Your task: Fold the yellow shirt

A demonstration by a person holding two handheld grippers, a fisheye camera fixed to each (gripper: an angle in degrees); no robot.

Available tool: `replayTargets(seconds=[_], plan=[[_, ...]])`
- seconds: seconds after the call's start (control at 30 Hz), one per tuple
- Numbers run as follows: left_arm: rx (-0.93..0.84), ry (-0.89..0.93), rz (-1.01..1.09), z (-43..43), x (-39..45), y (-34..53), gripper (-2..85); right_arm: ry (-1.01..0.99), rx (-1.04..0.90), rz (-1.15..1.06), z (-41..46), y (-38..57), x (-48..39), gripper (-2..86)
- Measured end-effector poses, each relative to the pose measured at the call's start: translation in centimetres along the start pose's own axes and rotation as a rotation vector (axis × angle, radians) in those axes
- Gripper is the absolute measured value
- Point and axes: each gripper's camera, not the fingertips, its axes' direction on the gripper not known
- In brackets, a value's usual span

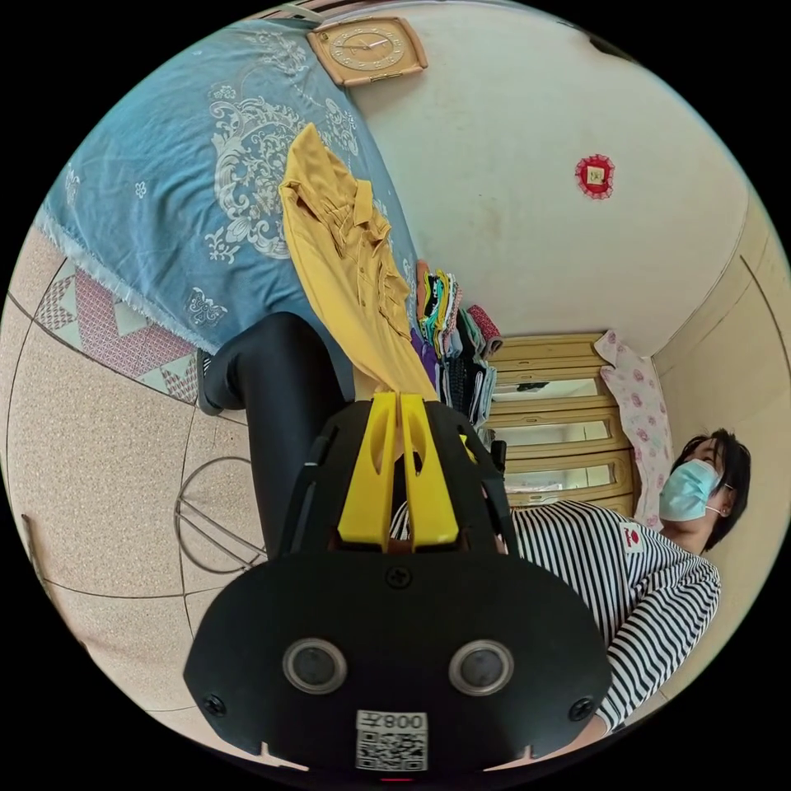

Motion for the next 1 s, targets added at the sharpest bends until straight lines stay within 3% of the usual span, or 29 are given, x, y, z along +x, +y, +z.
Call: replayTargets(seconds=[0.6,1.0], plan=[[0.055,0.109,0.026,2.4,2.1,-3.8,0.5,-0.022,0.013,-0.064,2.1,-6.4,-1.7,0.1],[0.150,0.099,0.120,4.8,6.5,-20.8,0.6,0.013,0.041,-0.156,4.0,-25.0,-2.4,0.1]])
